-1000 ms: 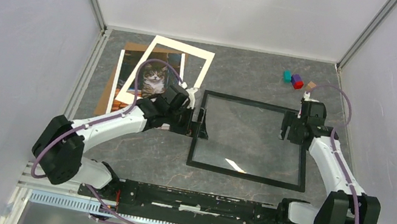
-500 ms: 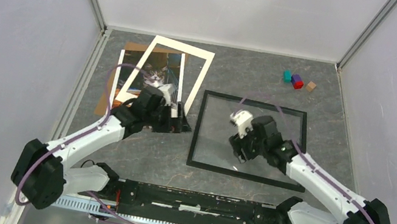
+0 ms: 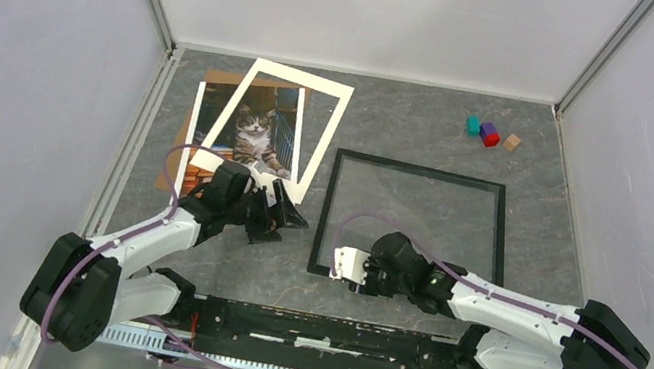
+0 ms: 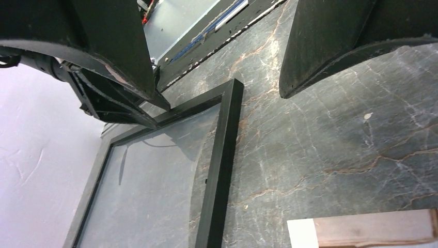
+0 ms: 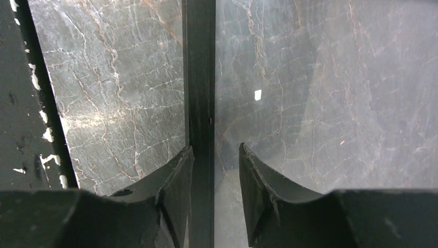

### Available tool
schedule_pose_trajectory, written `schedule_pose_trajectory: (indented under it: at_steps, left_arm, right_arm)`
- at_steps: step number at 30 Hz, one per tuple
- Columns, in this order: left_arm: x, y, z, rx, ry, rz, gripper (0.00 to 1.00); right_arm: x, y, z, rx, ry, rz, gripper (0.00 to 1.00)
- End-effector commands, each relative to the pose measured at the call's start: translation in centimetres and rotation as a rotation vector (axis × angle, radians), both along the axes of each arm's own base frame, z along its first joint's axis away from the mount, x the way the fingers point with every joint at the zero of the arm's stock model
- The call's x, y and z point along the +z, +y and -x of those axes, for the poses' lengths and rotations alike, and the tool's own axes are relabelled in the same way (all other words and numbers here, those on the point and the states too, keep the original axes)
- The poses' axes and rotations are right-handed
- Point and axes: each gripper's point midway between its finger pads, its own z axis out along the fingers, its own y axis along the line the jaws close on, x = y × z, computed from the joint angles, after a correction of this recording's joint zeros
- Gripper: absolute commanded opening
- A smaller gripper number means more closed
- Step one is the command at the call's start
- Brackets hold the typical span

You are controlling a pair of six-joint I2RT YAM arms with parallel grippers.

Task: Put the photo into the frame

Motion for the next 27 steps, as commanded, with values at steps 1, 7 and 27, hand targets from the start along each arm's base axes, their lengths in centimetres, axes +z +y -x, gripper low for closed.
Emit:
schedule_pose_trajectory:
  at_steps: [1, 7, 27]
  left_arm:
    - [1.5, -0.8, -0.8, 0.007, -0.034, 0.073, 0.95]
    - [1.8, -0.9, -1.0, 0.005, -0.048, 0.075, 0.95]
    - [1.4, -1.3, -1.0, -0.019, -0.032, 0.081, 0.95]
  right_arm:
    - [0.5, 0.9, -0.5, 0.045, -0.079, -0.036, 0.42]
    - [-0.6, 0.8, 1.0, 0.080, -0.032, -0.014, 0.39]
    - [-3.2, -0.9, 0.9, -0.013, -0.030, 0.054, 0.38]
